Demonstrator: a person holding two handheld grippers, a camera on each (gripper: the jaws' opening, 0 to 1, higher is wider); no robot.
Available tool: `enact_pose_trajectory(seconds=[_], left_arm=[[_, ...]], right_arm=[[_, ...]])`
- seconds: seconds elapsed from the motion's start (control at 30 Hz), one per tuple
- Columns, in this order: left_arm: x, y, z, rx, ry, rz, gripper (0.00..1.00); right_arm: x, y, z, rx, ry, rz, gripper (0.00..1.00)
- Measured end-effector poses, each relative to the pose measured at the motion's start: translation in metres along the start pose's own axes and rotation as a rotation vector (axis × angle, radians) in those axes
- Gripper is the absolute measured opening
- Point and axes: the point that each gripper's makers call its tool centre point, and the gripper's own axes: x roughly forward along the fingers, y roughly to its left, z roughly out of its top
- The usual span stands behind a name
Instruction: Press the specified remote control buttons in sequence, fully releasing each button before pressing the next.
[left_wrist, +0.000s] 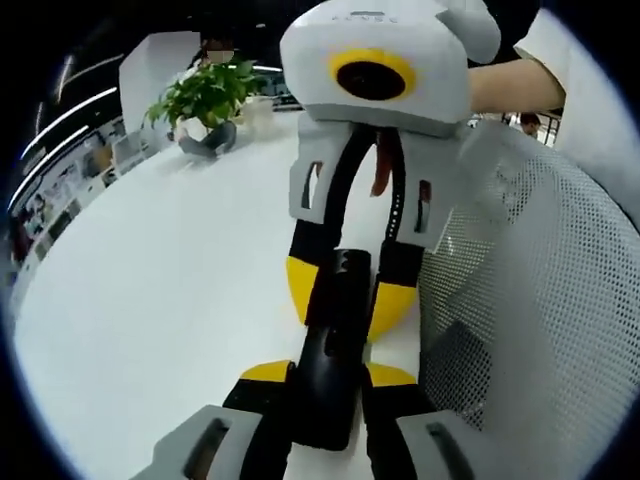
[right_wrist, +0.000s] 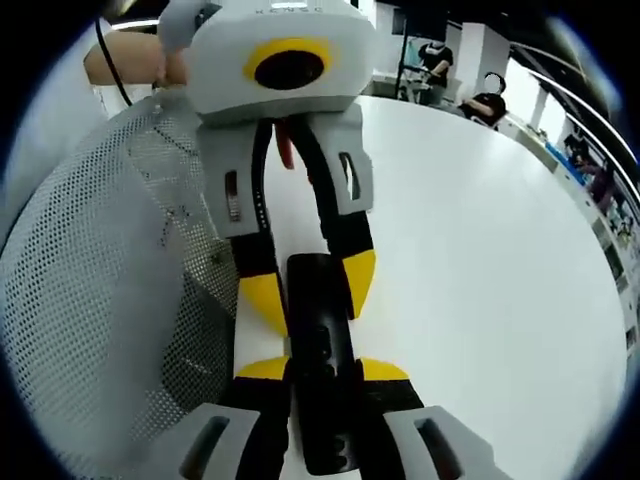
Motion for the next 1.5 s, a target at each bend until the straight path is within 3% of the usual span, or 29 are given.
enact_pose_trajectory(seconds=[0.07, 0.2, 0.33, 0.67, 0.8, 1.0, 1.1, 1.33, 1.5], left_arm=[[-0.001, 0.0, 0.003, -0.06, -0.019, 0.005, 0.28], [-0.007, 0.003, 0.008, -0.085, -0.051, 0.018, 0.29], [-0.022, 0.006, 0.019, -0.121, -0.105, 0.047, 0.37], [-0.059, 0.012, 0.027, -0.043, -0.148, 0.16, 0.43], [-0.067, 0.012, 0.024, -0.064, -0.169, 0.194, 0.47], [-0.083, 0.018, 0.024, -0.13, -0.248, 0.265, 0.53], [-0.088, 0.021, 0.025, -0.131, -0.246, 0.29, 0.59], [-0.113, 0.036, 0.039, -0.169, -0.364, 0.393, 0.7], [-0.127, 0.036, 0.042, -0.212, -0.414, 0.411, 0.71]], right_arm=[[0.0, -0.001, 0.0, 0.004, 0.0, 0.003, 0.21], [0.002, -0.003, 0.0, 0.014, -0.002, -0.002, 0.21], [0.002, -0.004, 0.0, 0.012, -0.001, -0.001, 0.21], [0.003, -0.005, -0.001, 0.011, -0.004, -0.005, 0.21], [0.003, -0.005, -0.001, 0.011, -0.003, -0.005, 0.21], [0.003, -0.005, -0.001, 0.012, -0.004, -0.006, 0.21], [0.004, -0.005, -0.001, 0.014, -0.005, -0.006, 0.21], [0.004, -0.006, -0.001, 0.021, -0.015, -0.012, 0.22], [0.005, -0.008, -0.001, 0.028, -0.014, -0.01, 0.22]])
